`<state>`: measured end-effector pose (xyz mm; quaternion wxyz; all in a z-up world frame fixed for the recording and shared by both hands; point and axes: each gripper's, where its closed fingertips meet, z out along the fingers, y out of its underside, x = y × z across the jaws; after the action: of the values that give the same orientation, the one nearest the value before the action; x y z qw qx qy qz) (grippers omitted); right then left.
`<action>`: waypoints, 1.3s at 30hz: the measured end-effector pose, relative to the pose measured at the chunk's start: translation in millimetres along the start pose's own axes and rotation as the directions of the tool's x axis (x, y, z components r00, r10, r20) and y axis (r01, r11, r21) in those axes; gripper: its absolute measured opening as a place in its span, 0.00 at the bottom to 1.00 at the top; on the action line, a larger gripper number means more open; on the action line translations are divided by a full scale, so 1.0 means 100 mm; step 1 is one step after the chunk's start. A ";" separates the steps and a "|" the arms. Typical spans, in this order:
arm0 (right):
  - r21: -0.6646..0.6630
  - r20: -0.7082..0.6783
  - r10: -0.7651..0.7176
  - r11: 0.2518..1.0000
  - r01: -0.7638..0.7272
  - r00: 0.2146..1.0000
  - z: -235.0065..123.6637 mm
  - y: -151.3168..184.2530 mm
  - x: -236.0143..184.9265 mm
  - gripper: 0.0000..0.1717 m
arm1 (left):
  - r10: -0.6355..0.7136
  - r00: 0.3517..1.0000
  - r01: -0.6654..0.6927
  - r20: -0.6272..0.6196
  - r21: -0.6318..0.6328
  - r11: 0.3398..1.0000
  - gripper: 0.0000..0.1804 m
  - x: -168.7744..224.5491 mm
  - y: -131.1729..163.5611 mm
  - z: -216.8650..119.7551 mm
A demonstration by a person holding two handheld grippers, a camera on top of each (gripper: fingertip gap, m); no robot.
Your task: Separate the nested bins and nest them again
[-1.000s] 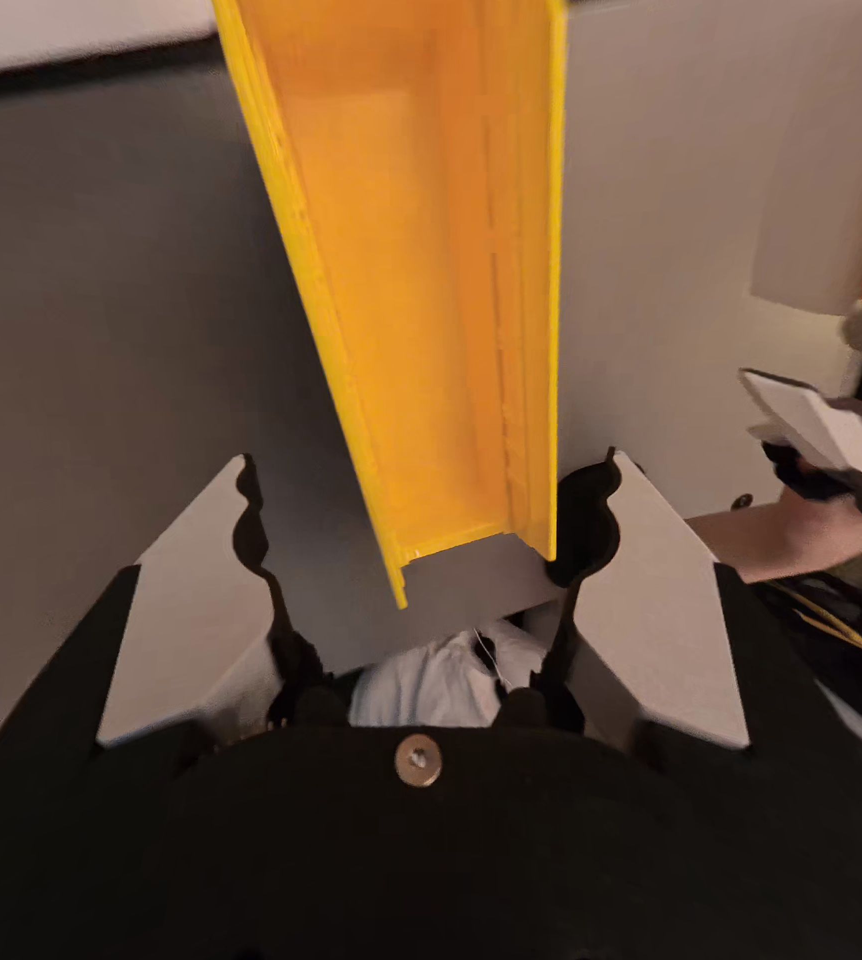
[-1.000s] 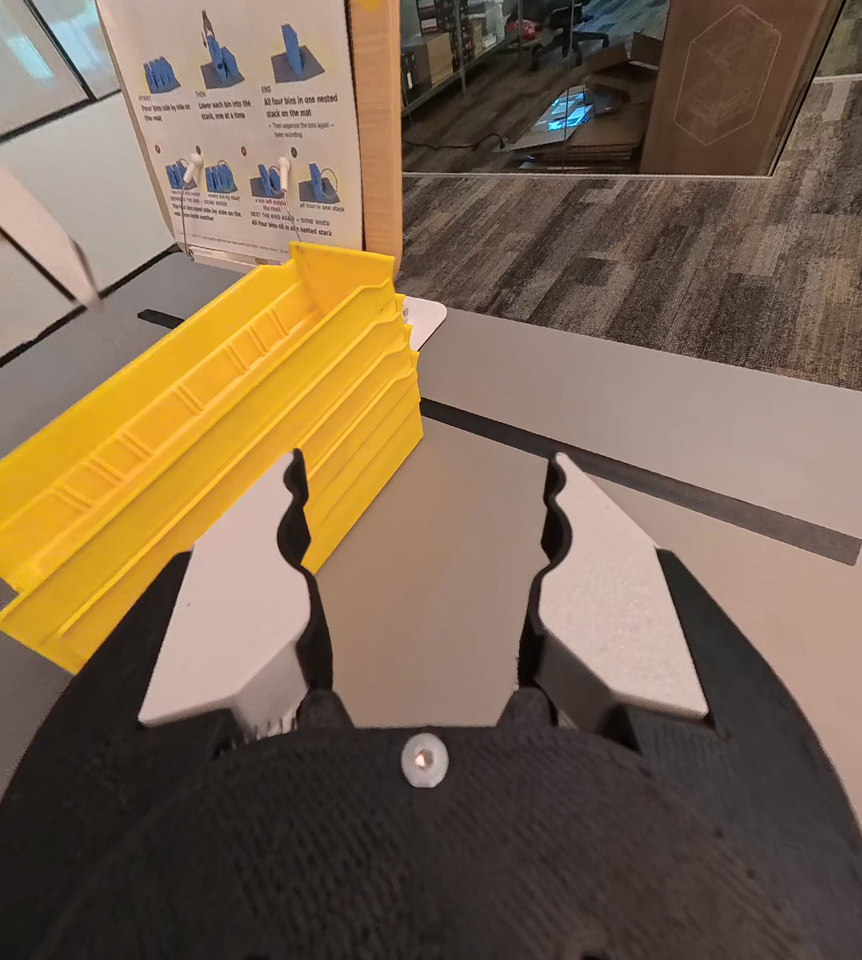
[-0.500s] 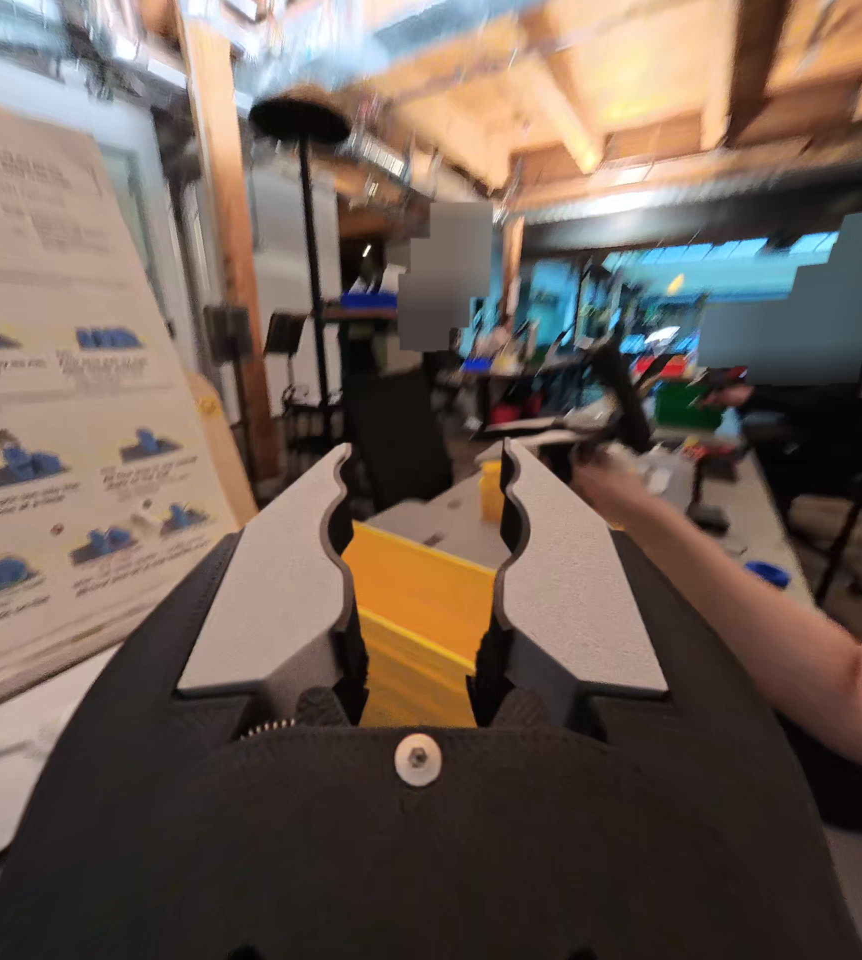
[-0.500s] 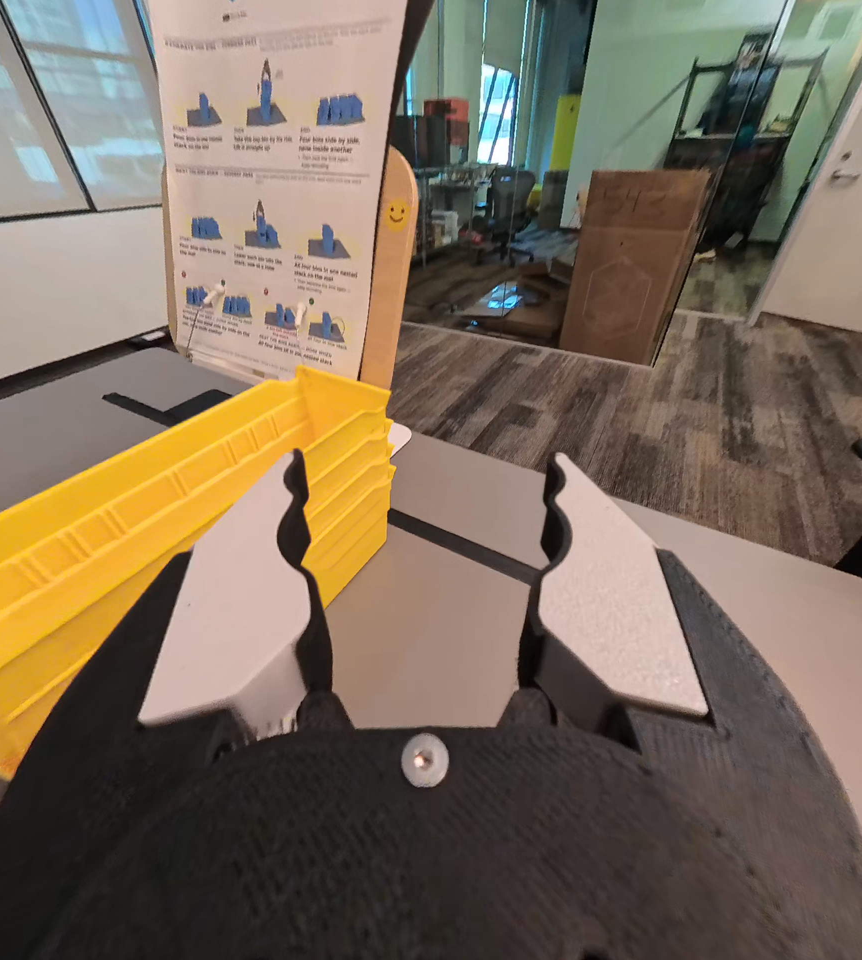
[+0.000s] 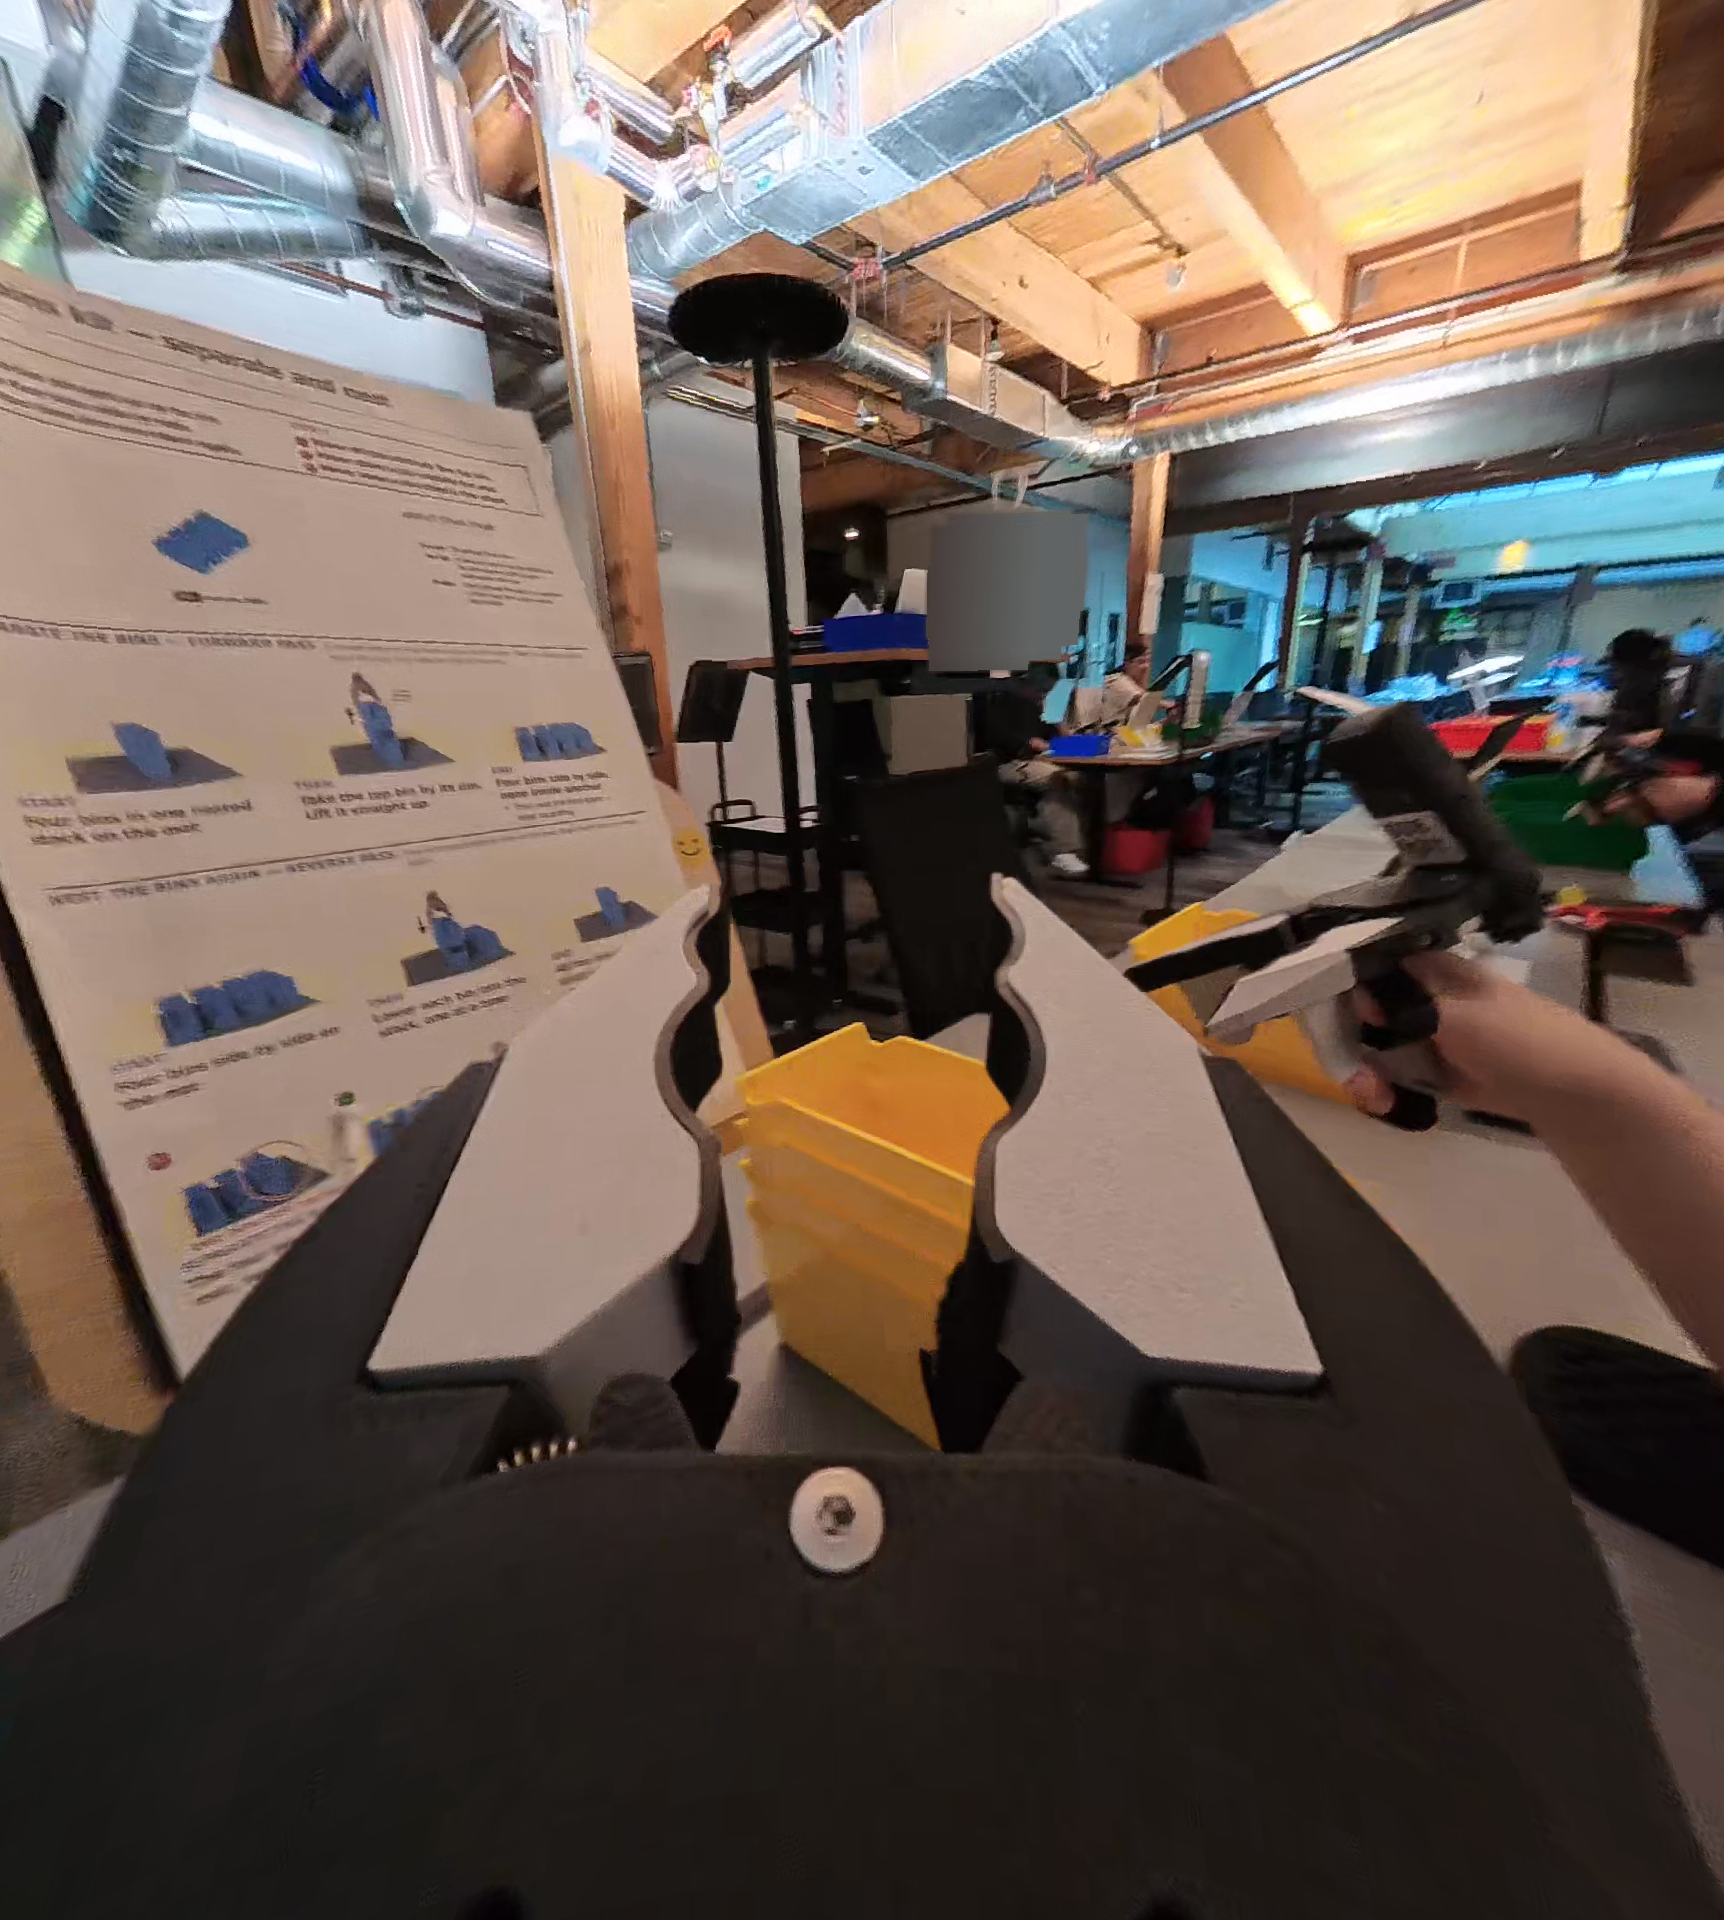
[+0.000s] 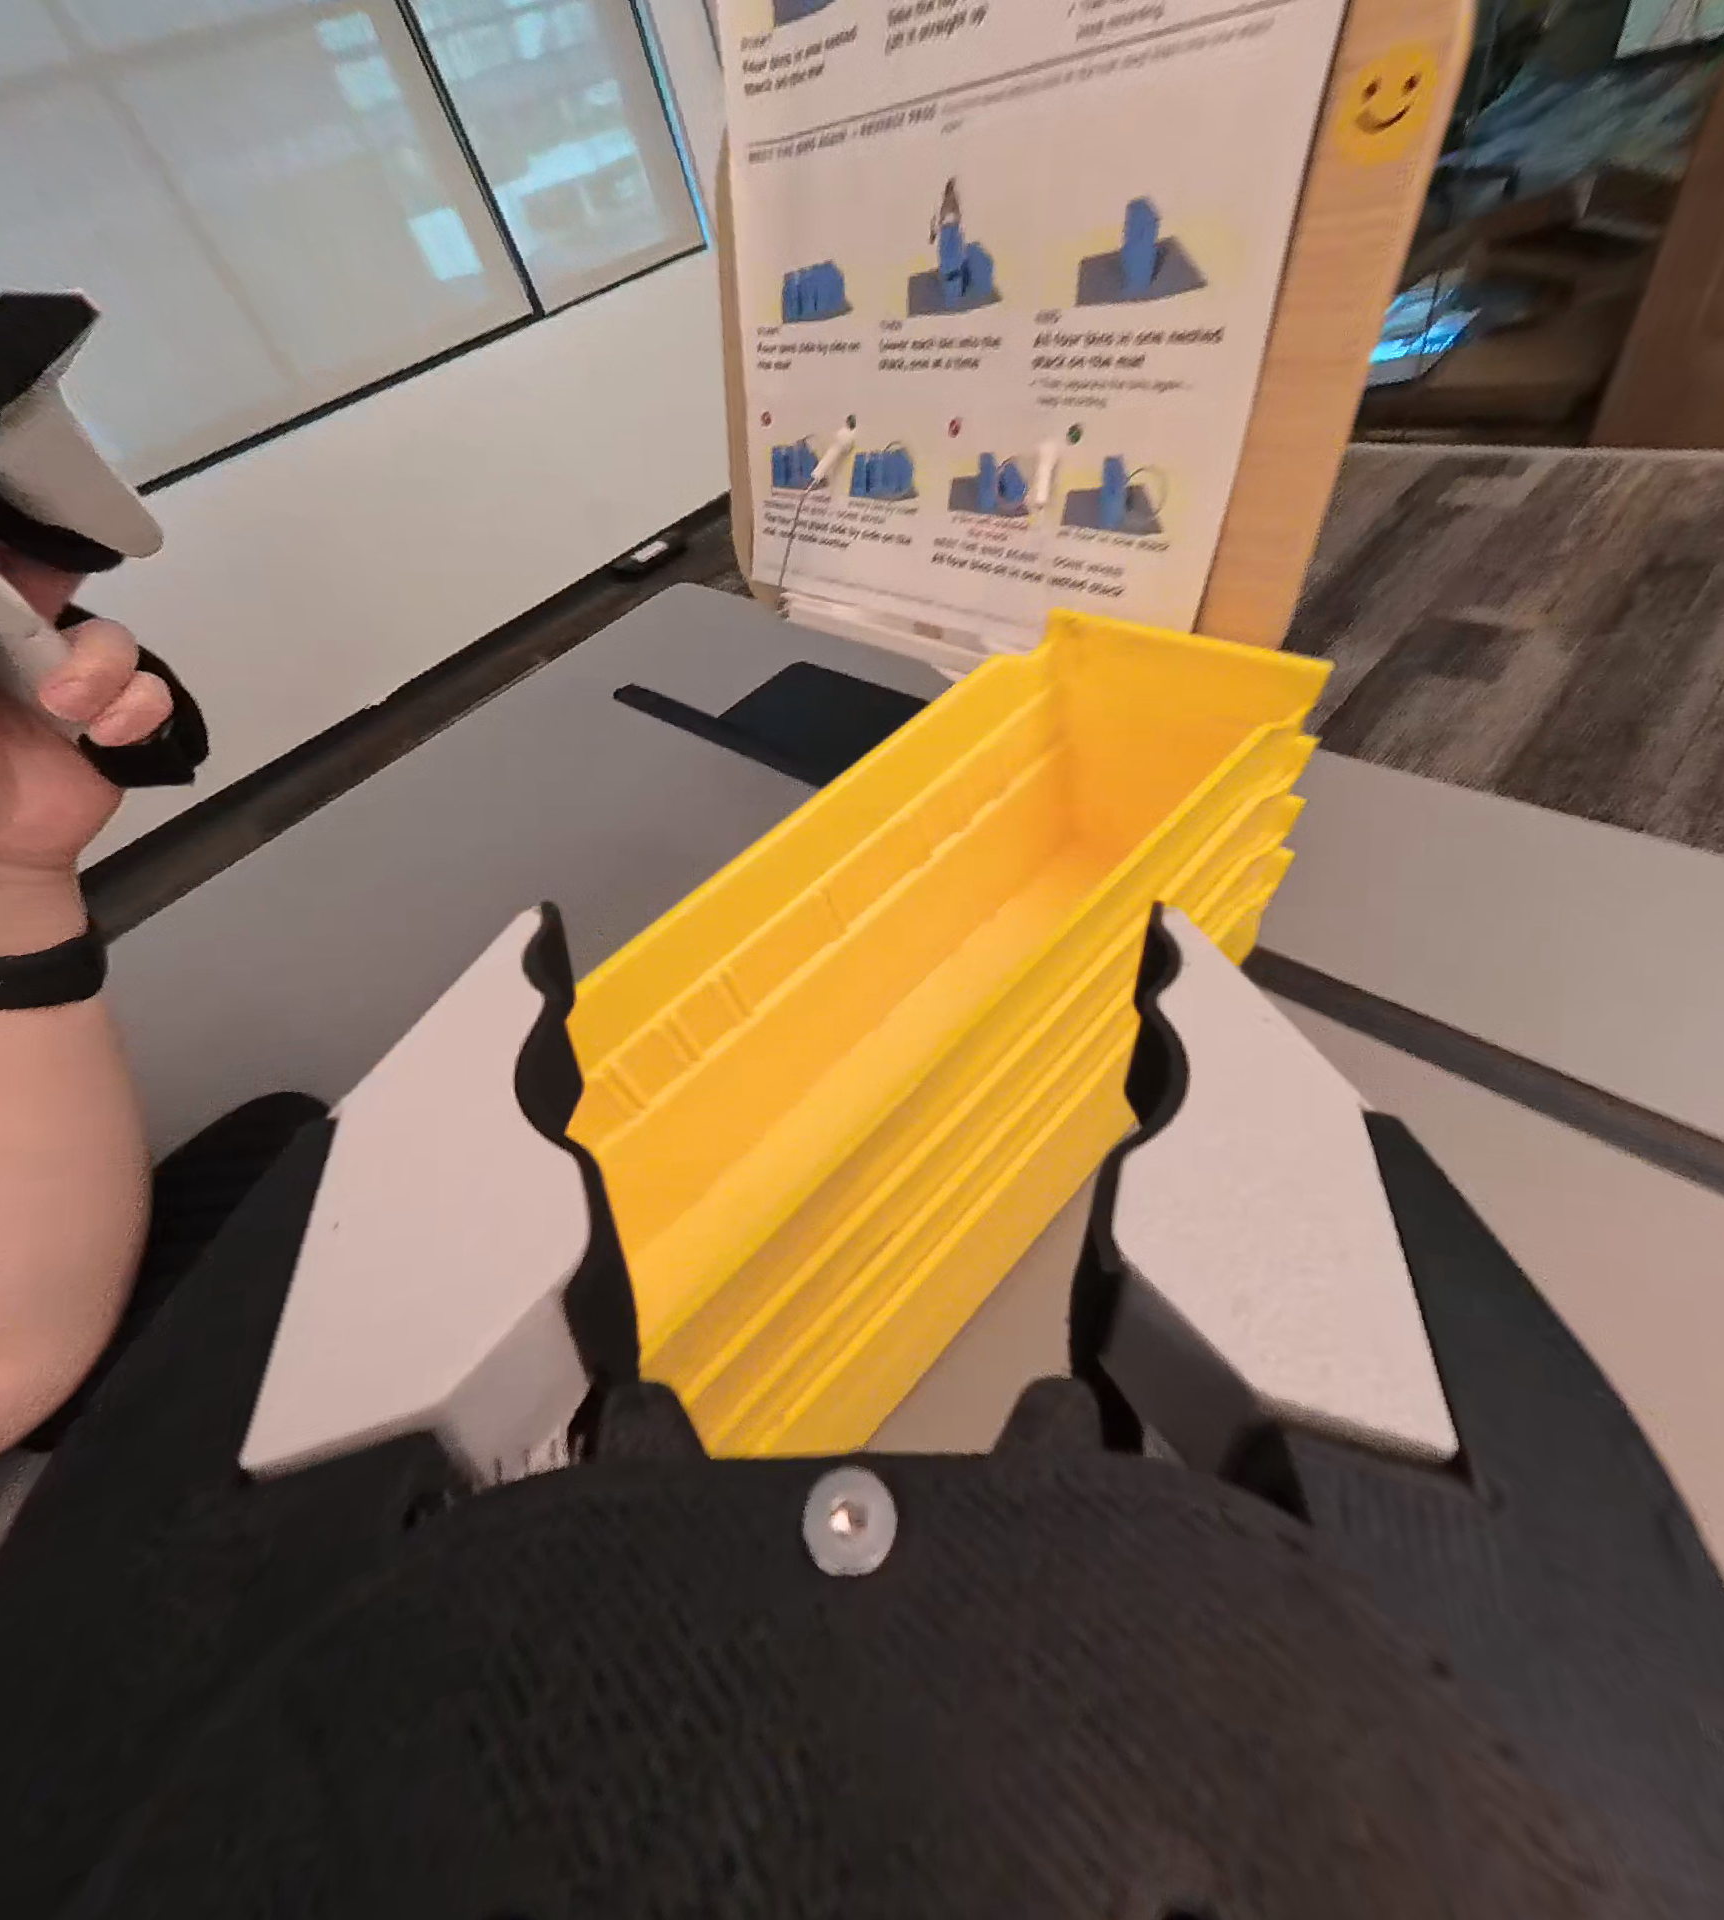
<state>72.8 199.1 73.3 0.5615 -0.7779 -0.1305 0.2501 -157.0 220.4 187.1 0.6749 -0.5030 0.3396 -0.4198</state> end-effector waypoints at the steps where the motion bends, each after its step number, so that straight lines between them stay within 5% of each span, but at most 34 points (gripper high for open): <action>1: -0.017 0.001 0.016 1.000 -0.016 1.000 0.02 0.03 -0.06 0.65 | -0.011 1.000 0.011 -0.023 0.002 1.000 0.25 0.02 -0.02 -0.01; 5: -0.089 0.016 0.093 0.992 -0.091 0.996 0.13 0.05 -0.36 0.73 | 0.027 1.000 -0.027 -0.005 -0.064 0.998 0.24 -0.03 0.02 -0.05; 10: -0.276 -0.222 0.068 0.952 -0.130 0.973 0.45 0.07 -0.15 0.79 | 0.023 1.000 -0.024 -0.004 -0.132 0.991 0.24 0.02 0.10 -0.04; 16: -0.515 -0.428 0.016 0.817 -0.258 0.904 0.73 0.34 -0.01 0.82 | 0.076 0.994 -0.057 0.079 -0.219 0.974 0.27 -0.11 0.16 -0.13; 21: -0.632 -0.555 -0.012 0.656 -0.412 0.832 0.78 0.70 0.22 0.85 | 0.004 1.000 0.002 0.025 -0.227 0.974 0.28 -0.01 0.16 -0.16; 28: -0.708 -0.588 0.002 0.483 -0.515 0.809 0.74 0.87 0.15 0.74 | -0.010 1.000 0.011 0.005 -0.312 0.950 0.28 0.03 0.34 -0.10; 39: -0.737 -0.615 -0.008 0.362 -0.571 0.788 0.62 0.87 0.05 0.67 | -0.023 1.000 0.025 0.008 -0.393 0.919 0.25 0.06 0.49 -0.08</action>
<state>37.0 223.1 -24.5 0.0117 -0.9982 0.0568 0.0163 -150.6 219.2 137.4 0.5557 -0.6328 0.4096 -0.3507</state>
